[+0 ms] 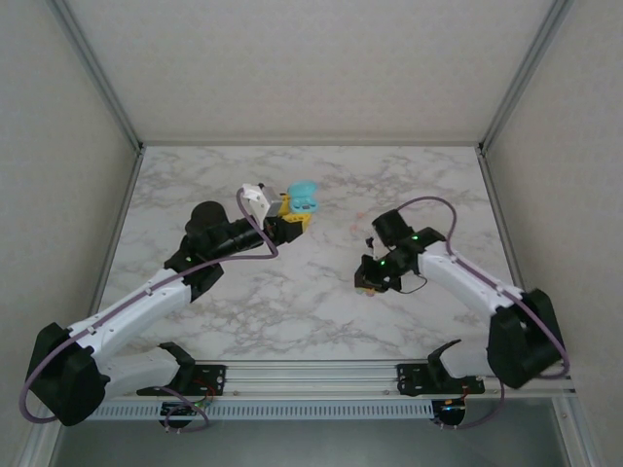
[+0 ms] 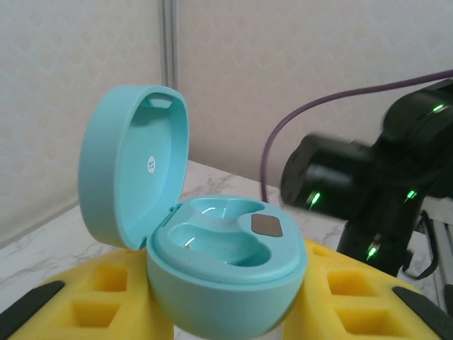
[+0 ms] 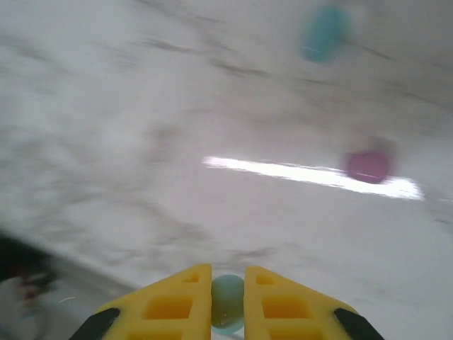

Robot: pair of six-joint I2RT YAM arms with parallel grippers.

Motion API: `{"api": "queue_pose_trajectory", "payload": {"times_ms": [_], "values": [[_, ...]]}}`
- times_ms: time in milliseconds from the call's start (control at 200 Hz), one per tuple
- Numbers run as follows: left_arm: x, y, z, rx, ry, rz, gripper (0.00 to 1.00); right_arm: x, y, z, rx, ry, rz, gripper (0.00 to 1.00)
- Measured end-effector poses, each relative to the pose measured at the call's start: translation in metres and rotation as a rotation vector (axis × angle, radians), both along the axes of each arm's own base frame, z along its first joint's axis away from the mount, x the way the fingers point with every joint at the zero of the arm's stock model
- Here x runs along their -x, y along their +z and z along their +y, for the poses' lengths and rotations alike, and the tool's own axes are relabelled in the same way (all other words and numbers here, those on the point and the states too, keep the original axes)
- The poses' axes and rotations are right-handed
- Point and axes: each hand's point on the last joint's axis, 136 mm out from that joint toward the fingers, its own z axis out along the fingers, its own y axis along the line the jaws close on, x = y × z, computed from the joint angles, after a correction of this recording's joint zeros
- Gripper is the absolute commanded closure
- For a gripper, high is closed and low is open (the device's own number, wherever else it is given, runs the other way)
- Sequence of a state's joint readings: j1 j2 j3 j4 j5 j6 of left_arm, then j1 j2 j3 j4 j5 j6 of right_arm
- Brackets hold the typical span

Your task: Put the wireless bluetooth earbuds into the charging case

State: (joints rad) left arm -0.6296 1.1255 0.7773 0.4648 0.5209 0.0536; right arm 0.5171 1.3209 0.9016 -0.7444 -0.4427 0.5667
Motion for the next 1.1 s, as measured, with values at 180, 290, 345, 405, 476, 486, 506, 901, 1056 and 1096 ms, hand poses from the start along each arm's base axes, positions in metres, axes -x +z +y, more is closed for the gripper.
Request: {"api": "queue_pose_trajectory", "payload": {"times_ms": [180, 290, 345, 405, 476, 486, 506, 901, 1056, 1096], "values": [[-0.021, 0.000, 0.021, 0.001, 0.071, 0.000, 0.78, -0.012, 0.064, 0.035, -0.402, 0.021, 0.006, 0.85], [-0.029, 0.001, 0.031, 0.004, 0.096, -0.002, 0.78, -0.011, 0.094, 0.052, -0.564, 0.079, 0.049, 0.85], [-0.031, 0.001, 0.034, 0.005, 0.102, -0.002, 0.78, -0.010, 0.107, 0.058, -0.623, 0.109, 0.060, 0.84], [-0.032, 0.002, 0.036, 0.005, 0.100, -0.004, 0.78, -0.010, 0.121, 0.063, -0.677, 0.136, 0.064, 0.84], [-0.031, 0.001, 0.036, 0.005, 0.092, -0.004, 0.78, -0.011, 0.134, 0.066, -0.725, 0.159, 0.065, 0.85], [-0.031, 0.001, 0.036, 0.004, 0.092, -0.003, 0.78, -0.011, 0.136, 0.067, -0.731, 0.162, 0.064, 0.84], [-0.031, 0.001, 0.035, 0.004, 0.088, -0.003, 0.78, -0.011, 0.139, 0.067, -0.740, 0.167, 0.065, 0.84], [-0.022, -0.009, 0.031, -0.016, 0.031, 0.016, 0.78, -0.023, 0.183, 0.077, -0.854, 0.169, 0.069, 0.84], [-0.020, -0.012, 0.029, -0.026, 0.018, 0.022, 0.78, -0.036, 0.189, 0.081, -0.862, 0.100, 0.092, 0.85], [-0.020, -0.012, 0.029, -0.027, 0.016, 0.022, 0.78, -0.040, 0.190, 0.082, -0.862, 0.083, 0.096, 0.84]]}}
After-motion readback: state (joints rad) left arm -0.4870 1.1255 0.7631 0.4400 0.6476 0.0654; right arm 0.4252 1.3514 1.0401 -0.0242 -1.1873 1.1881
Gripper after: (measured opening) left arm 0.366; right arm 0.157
